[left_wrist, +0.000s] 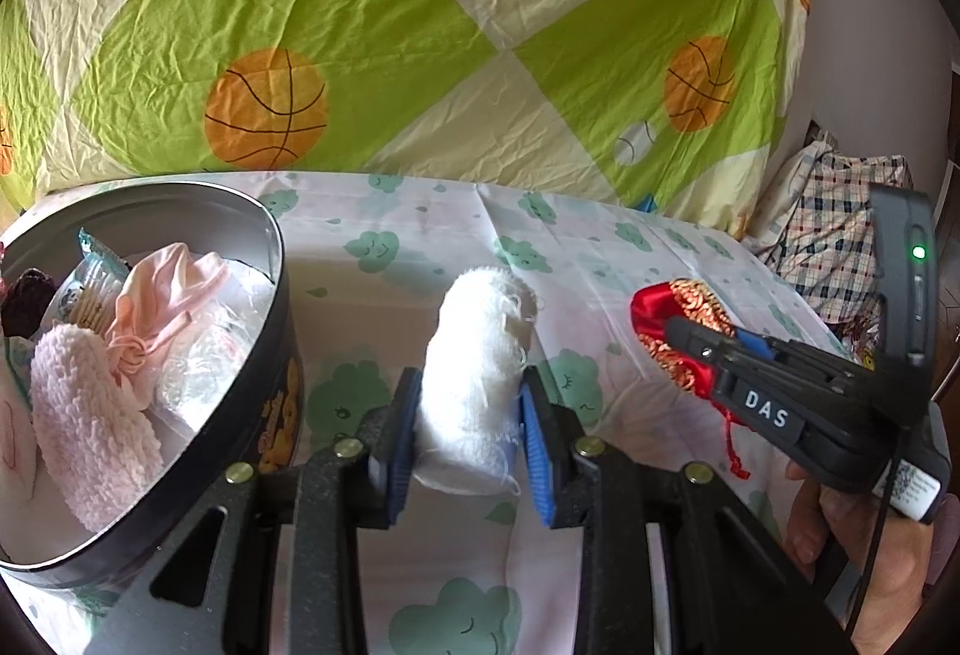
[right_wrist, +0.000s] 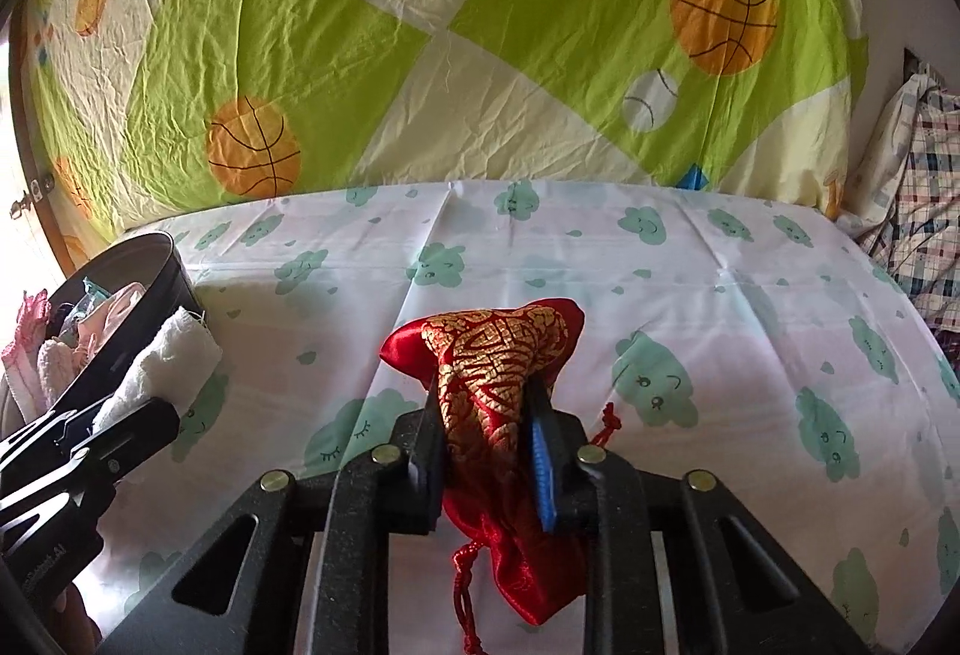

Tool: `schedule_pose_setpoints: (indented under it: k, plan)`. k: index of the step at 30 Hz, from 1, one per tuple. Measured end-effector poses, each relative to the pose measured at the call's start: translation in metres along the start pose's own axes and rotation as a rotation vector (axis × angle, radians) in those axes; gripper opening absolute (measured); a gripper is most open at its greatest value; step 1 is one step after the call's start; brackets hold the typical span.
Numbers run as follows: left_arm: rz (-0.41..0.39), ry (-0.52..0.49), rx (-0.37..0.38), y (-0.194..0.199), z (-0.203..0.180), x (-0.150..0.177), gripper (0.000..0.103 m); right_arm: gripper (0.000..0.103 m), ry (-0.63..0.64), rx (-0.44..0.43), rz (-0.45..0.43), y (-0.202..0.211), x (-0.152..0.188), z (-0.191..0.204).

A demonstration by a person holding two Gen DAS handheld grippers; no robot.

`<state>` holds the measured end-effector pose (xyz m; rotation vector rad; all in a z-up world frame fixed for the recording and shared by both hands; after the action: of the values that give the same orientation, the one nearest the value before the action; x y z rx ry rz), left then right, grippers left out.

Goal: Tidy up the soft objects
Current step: 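Carry the rolled cloth over the tin with the left tool while the right tool carries the pouch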

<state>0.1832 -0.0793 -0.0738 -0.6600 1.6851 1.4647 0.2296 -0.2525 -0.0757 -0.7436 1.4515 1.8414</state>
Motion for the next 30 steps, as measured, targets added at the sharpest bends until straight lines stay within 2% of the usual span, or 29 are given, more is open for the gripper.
schedule_pose_setpoints:
  k: [15,25,30]
  plan:
    - [-0.053,0.006,-0.023,0.010,0.002,-0.001,0.030,0.025,-0.005,-0.051,-0.157,0.041,0.007,0.008]
    - [-0.133,-0.041,-0.083,0.029,-0.003,-0.002,0.030,0.025,-0.023,-0.063,-0.313,0.076,0.015,0.011]
    - [-0.180,-0.051,-0.114,0.042,-0.003,0.000,0.030,0.025,-0.037,-0.078,-0.350,0.087,0.019,0.013]
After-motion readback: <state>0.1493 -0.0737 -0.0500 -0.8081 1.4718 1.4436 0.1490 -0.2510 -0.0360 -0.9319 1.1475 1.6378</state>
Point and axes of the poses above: each gripper's, at about its wrist camera, not at the fingertips, and y roughly against the way its jaws point, z to its left, x to its underside, the point moved 3 cm from there along -y, roughly the way its jaws point, and after that the axes turned 12 degrees about -y, right-handed, at the moved point
